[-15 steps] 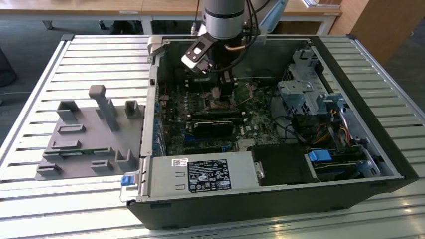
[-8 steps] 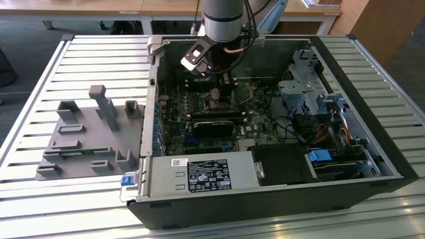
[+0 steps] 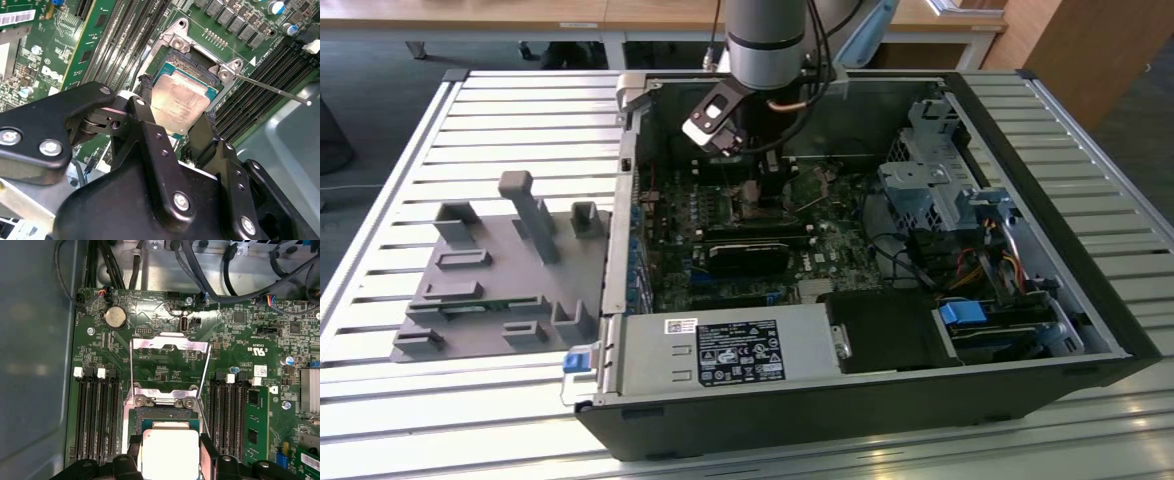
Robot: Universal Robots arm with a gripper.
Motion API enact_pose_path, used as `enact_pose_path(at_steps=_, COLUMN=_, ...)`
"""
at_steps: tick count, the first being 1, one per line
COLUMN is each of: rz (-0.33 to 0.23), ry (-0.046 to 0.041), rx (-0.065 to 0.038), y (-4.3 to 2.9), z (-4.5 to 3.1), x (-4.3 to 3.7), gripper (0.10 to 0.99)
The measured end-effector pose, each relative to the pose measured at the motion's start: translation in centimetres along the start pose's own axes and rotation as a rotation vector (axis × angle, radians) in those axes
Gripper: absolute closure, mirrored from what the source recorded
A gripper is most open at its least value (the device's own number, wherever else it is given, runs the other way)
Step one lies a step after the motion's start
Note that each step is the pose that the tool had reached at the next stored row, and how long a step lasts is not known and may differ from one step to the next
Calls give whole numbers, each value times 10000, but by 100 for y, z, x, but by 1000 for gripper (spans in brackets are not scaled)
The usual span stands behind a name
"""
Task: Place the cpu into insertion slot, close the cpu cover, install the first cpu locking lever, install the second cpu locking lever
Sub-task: 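Place the cpu into insertion slot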
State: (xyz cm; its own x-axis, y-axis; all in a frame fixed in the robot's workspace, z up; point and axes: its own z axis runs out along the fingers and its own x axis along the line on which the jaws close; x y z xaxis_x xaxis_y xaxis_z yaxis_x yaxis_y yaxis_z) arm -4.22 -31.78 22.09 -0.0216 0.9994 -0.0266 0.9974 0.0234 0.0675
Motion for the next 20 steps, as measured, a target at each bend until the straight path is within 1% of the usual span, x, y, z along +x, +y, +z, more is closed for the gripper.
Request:
enact_pose_path(at_steps=7, rz=80, ry=-5, rx=25, y=-6, z=75, x=26, gripper=545)
enact_pose_path(at_steps=11, rz=281, ry=-17, rx=35, y=-15, z=110, x=36, gripper=545)
enact_pose_path(at_steps=14, rz=311, ry=-20, rx=37, y=-17, z=140, x=37, gripper=545)
enact_pose_path(at_steps=20, rz=312, ry=-20, rx=85, y=-10, z=192, x=39, gripper=545)
